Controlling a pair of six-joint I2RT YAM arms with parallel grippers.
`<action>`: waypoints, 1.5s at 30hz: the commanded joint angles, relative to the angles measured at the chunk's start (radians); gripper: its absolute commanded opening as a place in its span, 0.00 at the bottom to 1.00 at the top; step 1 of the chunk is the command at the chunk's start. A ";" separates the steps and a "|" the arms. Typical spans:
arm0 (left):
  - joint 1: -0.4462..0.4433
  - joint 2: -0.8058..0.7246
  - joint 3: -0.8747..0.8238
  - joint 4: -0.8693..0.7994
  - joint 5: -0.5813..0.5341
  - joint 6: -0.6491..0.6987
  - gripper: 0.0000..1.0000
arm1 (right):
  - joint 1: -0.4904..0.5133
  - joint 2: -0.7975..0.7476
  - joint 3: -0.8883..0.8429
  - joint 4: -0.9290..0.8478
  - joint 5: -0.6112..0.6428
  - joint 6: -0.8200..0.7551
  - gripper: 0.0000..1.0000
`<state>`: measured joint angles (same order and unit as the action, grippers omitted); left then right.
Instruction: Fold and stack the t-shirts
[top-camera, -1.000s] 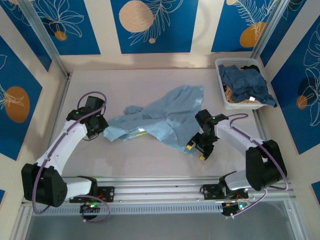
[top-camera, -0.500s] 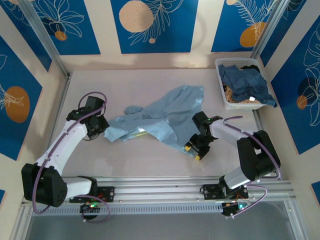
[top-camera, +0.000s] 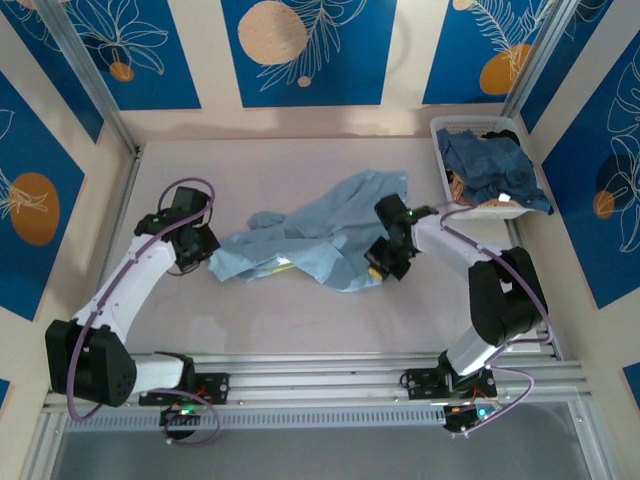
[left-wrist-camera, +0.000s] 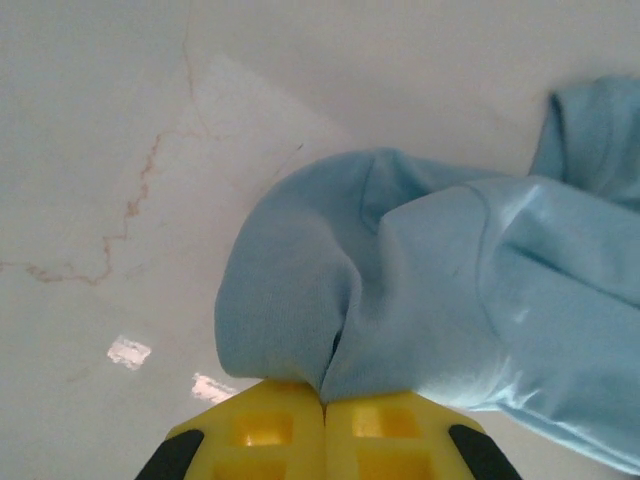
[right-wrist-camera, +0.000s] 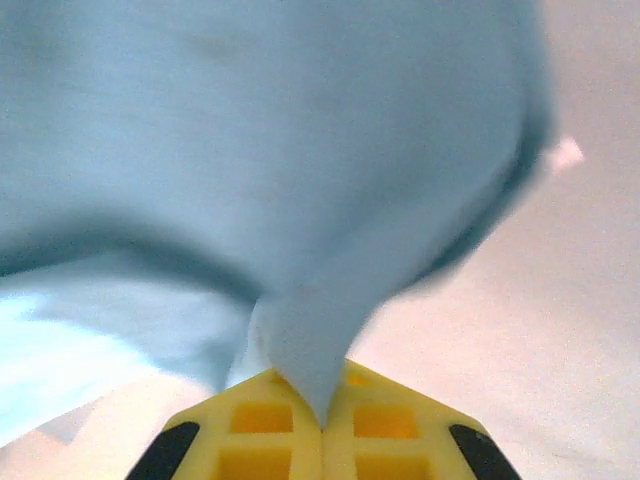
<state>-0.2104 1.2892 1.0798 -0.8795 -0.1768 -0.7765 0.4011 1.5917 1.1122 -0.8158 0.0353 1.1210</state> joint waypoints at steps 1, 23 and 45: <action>0.025 0.041 0.124 0.018 0.042 -0.007 0.00 | -0.027 -0.071 0.184 -0.064 0.095 -0.116 0.00; 0.137 -0.105 0.804 0.087 -0.071 0.014 0.00 | -0.279 -0.412 0.662 0.152 -0.139 -0.274 0.00; 0.313 0.649 1.686 0.217 0.392 -0.098 0.00 | -0.345 0.227 1.182 0.379 -0.447 -0.127 0.00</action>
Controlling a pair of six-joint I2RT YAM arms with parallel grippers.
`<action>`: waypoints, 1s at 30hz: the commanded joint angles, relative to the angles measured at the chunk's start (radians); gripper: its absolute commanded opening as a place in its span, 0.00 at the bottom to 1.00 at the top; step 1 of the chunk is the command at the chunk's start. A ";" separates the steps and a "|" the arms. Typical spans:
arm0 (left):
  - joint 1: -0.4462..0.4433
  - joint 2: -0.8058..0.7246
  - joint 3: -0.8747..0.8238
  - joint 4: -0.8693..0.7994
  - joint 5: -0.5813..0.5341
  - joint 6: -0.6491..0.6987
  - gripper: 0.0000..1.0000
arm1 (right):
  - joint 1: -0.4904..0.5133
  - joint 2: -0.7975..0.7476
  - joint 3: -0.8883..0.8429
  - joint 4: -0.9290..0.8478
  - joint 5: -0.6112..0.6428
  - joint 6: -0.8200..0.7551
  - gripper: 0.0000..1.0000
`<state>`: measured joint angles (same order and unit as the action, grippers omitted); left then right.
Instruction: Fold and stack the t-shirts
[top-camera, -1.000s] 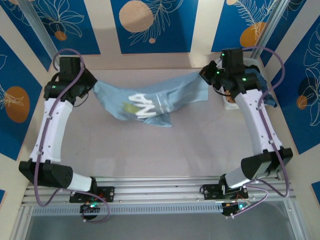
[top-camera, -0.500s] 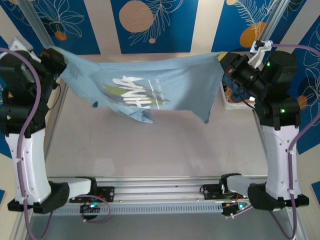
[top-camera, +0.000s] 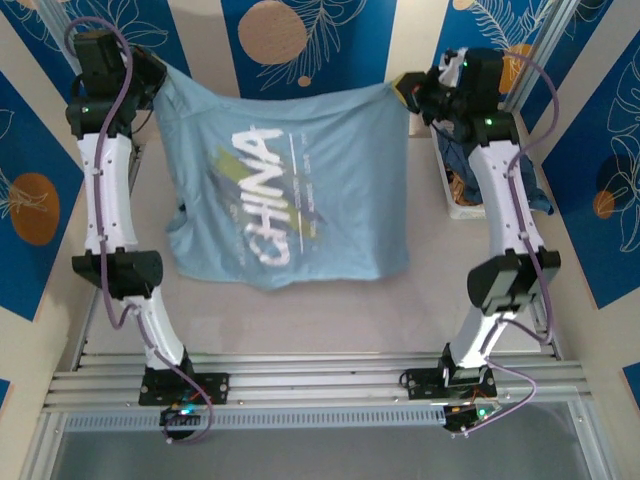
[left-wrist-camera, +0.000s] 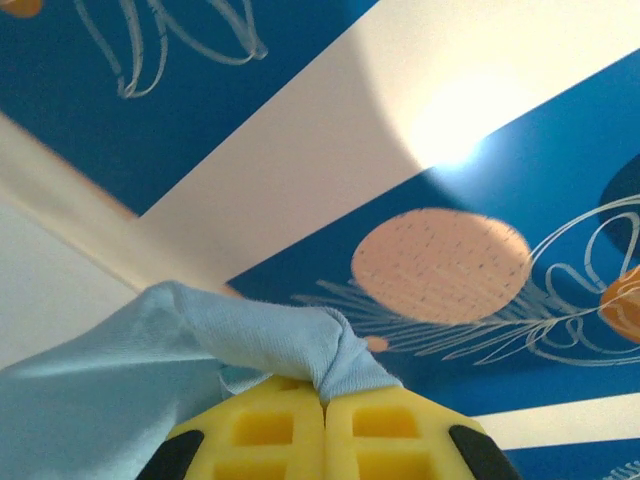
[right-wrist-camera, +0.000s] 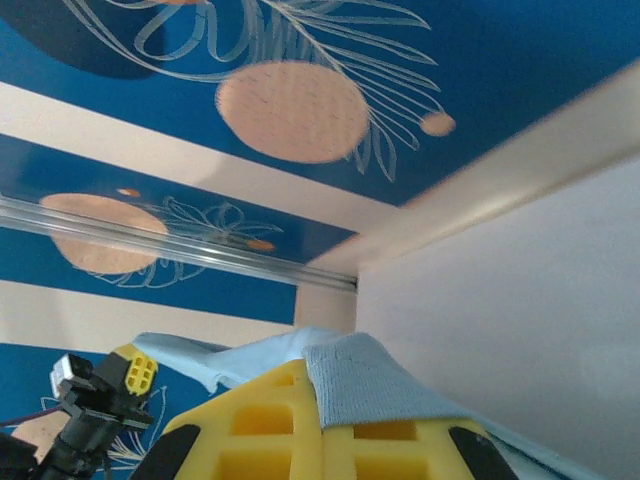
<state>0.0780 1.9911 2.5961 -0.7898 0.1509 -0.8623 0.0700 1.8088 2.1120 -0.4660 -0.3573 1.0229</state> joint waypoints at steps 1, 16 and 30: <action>0.029 -0.059 0.185 0.153 0.065 -0.013 0.00 | -0.021 0.035 0.242 0.013 -0.055 -0.028 0.00; -0.074 -0.673 -0.610 0.100 -0.032 0.088 0.00 | -0.076 -0.017 0.082 -0.198 0.004 -0.091 0.00; -0.244 -0.851 -1.905 0.236 0.030 -0.169 0.00 | 0.006 -0.082 -0.777 -0.229 0.267 -0.128 0.00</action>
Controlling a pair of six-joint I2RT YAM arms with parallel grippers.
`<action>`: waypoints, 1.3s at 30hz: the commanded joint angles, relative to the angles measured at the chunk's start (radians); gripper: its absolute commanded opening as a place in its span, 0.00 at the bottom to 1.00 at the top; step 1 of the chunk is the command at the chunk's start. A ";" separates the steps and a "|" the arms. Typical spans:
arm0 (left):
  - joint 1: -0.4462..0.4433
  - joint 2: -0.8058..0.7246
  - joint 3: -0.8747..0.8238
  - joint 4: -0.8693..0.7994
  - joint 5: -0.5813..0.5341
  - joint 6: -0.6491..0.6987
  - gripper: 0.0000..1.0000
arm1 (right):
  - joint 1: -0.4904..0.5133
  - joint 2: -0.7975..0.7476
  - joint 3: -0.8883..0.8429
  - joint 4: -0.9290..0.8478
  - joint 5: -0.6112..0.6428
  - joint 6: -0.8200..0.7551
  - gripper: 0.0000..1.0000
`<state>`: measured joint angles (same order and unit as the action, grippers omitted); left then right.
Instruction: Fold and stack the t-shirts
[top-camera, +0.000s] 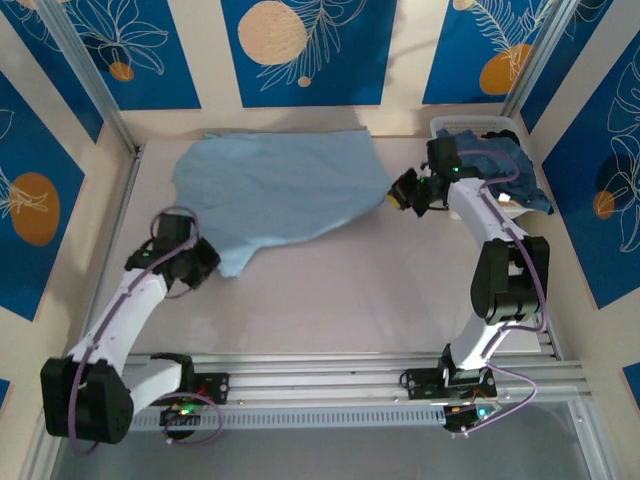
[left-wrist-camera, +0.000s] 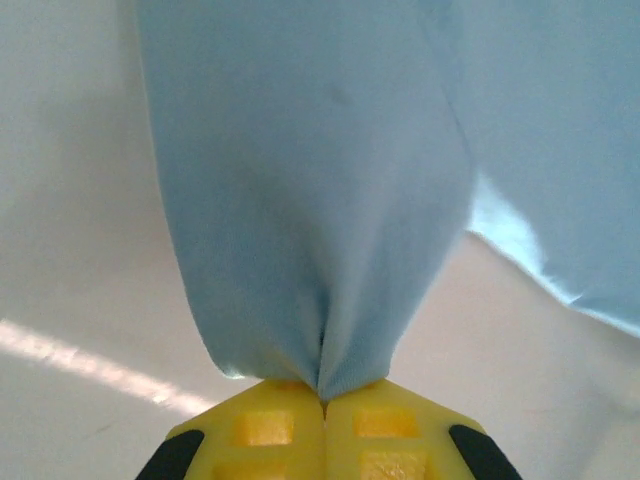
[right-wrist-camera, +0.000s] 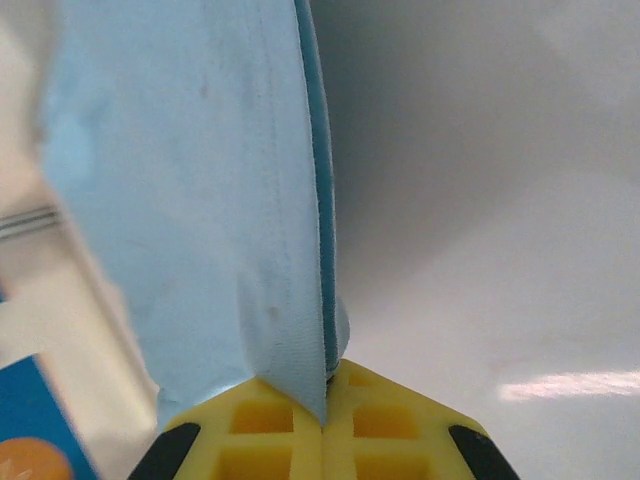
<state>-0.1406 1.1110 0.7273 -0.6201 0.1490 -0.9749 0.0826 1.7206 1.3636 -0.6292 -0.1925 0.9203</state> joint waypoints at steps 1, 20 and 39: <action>-0.033 0.058 -0.053 0.063 0.035 -0.065 0.00 | -0.006 0.011 -0.041 -0.085 0.124 -0.024 0.00; -0.116 -0.008 -0.061 -0.157 -0.040 -0.216 0.00 | 0.060 -0.251 -0.311 -0.365 0.439 0.084 0.00; -0.117 -0.148 -0.018 -0.425 -0.138 -0.257 0.00 | 0.048 -0.219 -0.346 -0.388 0.465 0.040 0.00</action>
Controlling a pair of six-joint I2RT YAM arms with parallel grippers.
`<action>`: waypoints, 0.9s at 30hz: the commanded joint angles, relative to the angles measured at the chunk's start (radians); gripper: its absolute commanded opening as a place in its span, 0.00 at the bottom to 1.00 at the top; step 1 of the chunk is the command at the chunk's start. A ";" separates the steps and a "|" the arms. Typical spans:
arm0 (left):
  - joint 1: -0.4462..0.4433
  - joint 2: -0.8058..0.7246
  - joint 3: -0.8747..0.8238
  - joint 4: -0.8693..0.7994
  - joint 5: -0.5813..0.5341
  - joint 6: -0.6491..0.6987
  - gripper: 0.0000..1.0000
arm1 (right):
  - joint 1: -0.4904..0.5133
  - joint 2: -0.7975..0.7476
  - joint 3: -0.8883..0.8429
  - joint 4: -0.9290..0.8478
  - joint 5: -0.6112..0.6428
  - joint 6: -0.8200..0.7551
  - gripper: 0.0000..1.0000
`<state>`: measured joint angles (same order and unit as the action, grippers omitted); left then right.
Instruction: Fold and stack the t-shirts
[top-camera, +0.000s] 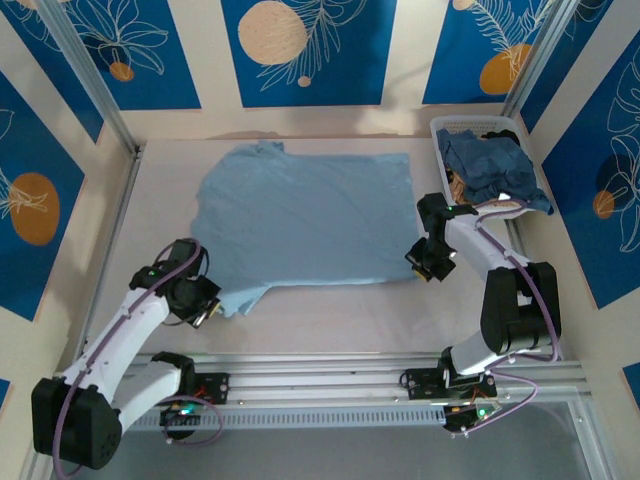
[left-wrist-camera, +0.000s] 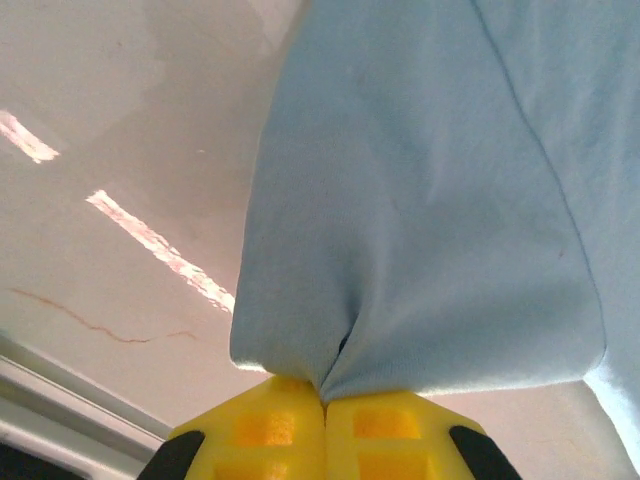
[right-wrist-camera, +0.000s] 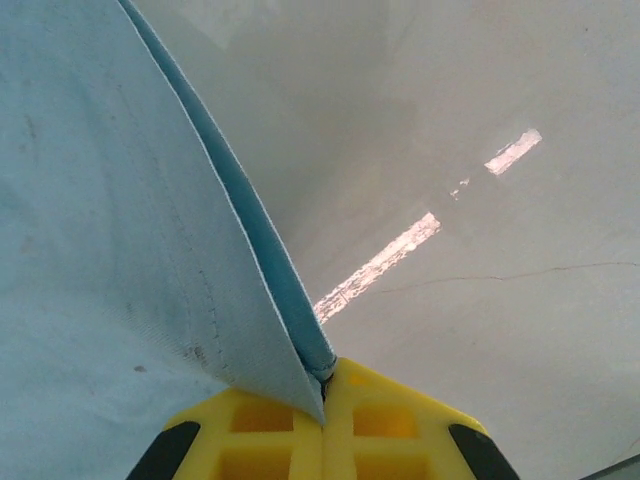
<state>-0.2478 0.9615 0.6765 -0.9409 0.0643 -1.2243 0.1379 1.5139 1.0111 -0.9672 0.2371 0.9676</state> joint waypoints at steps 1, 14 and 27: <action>-0.010 -0.004 0.027 -0.109 -0.055 -0.010 0.00 | -0.010 -0.015 -0.005 -0.050 0.032 -0.007 0.00; -0.038 -0.180 0.023 -0.242 -0.172 -0.002 0.00 | 0.012 -0.096 -0.122 -0.090 -0.114 0.030 0.07; -0.042 -0.093 -0.010 -0.135 -0.090 0.015 0.00 | 0.016 -0.231 -0.181 -0.197 -0.092 0.152 0.52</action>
<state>-0.2794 0.8555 0.6350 -1.0630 -0.0235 -1.2209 0.1444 1.3350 0.8669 -1.0790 0.1566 1.0492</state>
